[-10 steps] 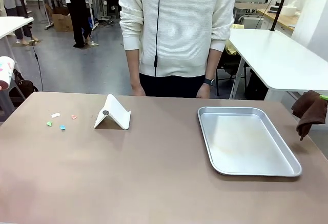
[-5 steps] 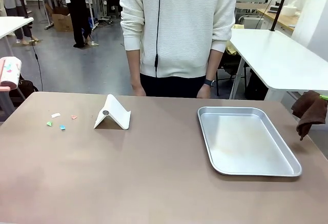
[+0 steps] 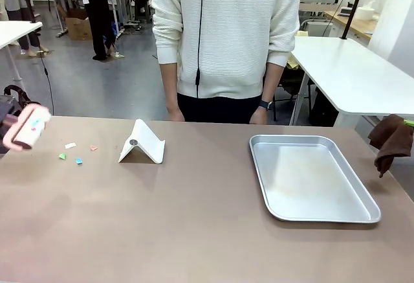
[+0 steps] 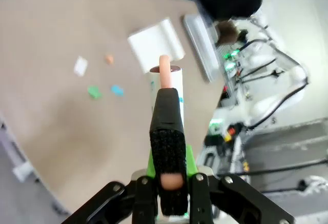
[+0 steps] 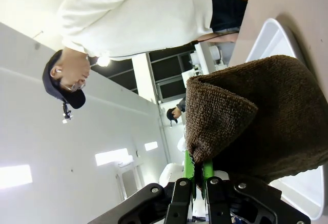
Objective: Clean the surface of the table.
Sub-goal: Clean the area not pointed to by the person.
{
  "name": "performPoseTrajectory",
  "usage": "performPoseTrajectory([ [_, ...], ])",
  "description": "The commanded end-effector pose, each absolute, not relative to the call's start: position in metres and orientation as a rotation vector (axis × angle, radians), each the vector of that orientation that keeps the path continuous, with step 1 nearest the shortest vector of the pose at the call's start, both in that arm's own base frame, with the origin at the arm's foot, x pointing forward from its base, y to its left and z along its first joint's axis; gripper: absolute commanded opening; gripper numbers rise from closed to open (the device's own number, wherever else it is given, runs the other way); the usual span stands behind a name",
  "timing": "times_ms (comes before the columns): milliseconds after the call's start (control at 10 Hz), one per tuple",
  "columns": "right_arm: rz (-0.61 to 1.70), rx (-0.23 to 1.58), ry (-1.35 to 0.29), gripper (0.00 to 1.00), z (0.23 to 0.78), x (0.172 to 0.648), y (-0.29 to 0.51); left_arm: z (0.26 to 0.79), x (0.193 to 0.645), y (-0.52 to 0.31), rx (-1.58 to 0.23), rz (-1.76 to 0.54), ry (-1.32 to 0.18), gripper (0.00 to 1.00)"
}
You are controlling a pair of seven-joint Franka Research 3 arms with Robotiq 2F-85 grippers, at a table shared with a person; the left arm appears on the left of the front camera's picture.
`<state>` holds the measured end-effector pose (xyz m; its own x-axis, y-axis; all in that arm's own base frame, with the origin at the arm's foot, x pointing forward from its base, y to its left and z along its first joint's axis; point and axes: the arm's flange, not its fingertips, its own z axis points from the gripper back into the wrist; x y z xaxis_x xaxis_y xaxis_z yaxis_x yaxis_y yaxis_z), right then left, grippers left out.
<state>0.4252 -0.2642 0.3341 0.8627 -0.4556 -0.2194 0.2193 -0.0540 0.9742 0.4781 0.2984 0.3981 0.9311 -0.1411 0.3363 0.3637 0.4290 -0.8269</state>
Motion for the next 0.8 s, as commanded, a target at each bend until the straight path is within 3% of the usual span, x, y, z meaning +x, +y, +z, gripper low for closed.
performPoseTrajectory([
  [0,-0.537,1.532,-0.185,0.07,0.340,0.422,-0.264,0.393,0.454,0.279,-0.950,-0.343,-0.243,0.22],
  [300,-0.537,1.532,-0.185,0.07,0.340,0.422,-0.264,0.380,0.437,0.252,-0.805,-0.302,-0.242,0.22],
  [700,-0.537,1.532,-0.185,0.07,0.340,0.422,-0.264,0.379,0.451,0.239,-0.777,-0.098,-0.241,0.22],
])
